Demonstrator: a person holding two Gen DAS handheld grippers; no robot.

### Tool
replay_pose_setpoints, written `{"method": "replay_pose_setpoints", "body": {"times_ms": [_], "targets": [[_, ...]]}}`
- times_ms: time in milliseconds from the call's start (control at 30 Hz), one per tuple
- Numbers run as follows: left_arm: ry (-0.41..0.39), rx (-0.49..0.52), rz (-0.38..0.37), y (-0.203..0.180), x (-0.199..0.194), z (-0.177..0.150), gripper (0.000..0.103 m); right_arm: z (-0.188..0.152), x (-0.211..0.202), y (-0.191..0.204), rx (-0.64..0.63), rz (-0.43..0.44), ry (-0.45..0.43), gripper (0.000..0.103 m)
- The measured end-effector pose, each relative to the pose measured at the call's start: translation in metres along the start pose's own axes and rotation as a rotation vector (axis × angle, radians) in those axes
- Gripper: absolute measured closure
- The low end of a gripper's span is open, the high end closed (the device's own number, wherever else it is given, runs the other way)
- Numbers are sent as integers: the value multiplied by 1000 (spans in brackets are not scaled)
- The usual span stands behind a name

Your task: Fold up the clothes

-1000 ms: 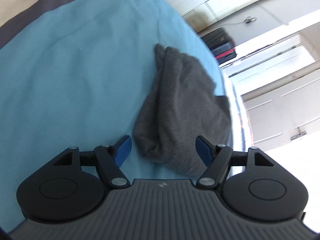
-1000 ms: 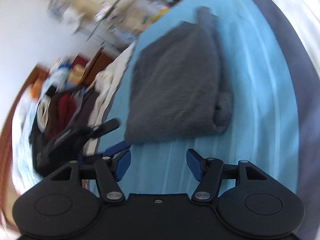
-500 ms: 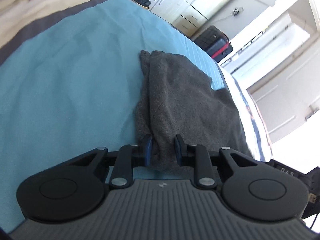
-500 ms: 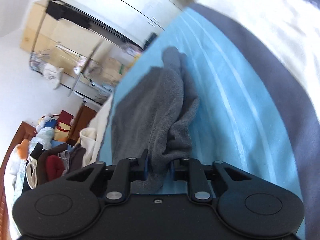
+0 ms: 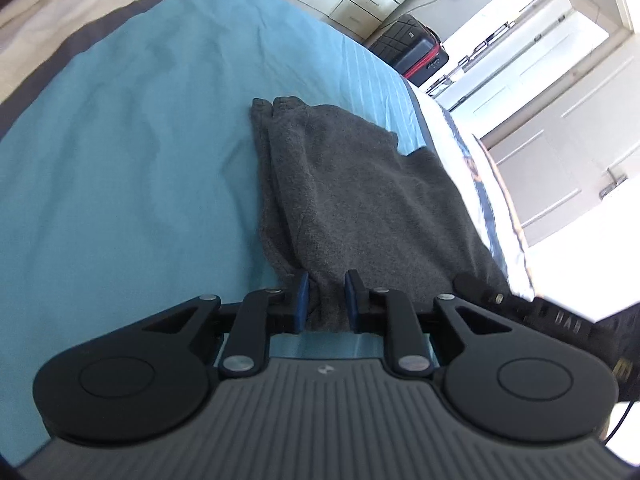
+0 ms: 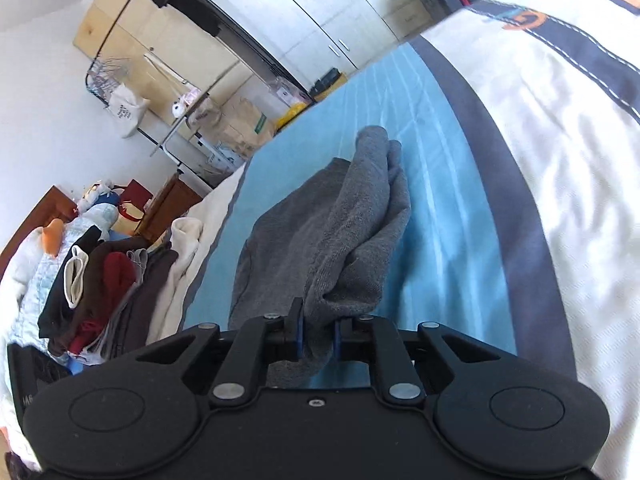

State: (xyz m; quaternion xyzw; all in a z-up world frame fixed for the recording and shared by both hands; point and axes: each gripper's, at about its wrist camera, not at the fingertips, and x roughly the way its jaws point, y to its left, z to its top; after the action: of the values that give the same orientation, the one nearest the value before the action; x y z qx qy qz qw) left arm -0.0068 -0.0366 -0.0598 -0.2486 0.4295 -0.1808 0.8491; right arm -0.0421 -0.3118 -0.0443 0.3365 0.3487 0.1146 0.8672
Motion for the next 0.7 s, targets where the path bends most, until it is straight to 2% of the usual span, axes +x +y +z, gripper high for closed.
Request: {"method": "replay_pose_setpoints", "body": {"times_ms": [100, 200, 267, 300, 367, 500, 567, 633, 700], "targets": [[-28, 70, 19, -8, -11, -6, 83, 0, -6, -1, 18, 9, 17, 87], [-103, 163, 29, -16, -30, -6, 78, -1, -11, 5, -9, 1, 29, 87], [-141, 223, -10, -20, -38, -4, 64, -1, -15, 6, -13, -3, 30, 87], [-153, 248, -40, -22, -41, -2, 62, 0, -15, 6, -10, -4, 33, 87], [-146, 291, -100, -25, -39, 1, 62, 3, -12, 6, 19, 10, 35, 87], [-69, 467, -145, -45, -26, -6, 59, 15, -5, 4, 98, 46, 44, 87], [-43, 530, -136, -52, -20, -10, 46, 25, -3, 11, 95, 51, 46, 87], [-33, 584, -112, -56, -14, -13, 40, 36, -1, 18, 104, 49, 60, 87], [-39, 630, -75, -59, -8, -13, 39, 47, 5, 19, 163, 25, 104, 87]]}}
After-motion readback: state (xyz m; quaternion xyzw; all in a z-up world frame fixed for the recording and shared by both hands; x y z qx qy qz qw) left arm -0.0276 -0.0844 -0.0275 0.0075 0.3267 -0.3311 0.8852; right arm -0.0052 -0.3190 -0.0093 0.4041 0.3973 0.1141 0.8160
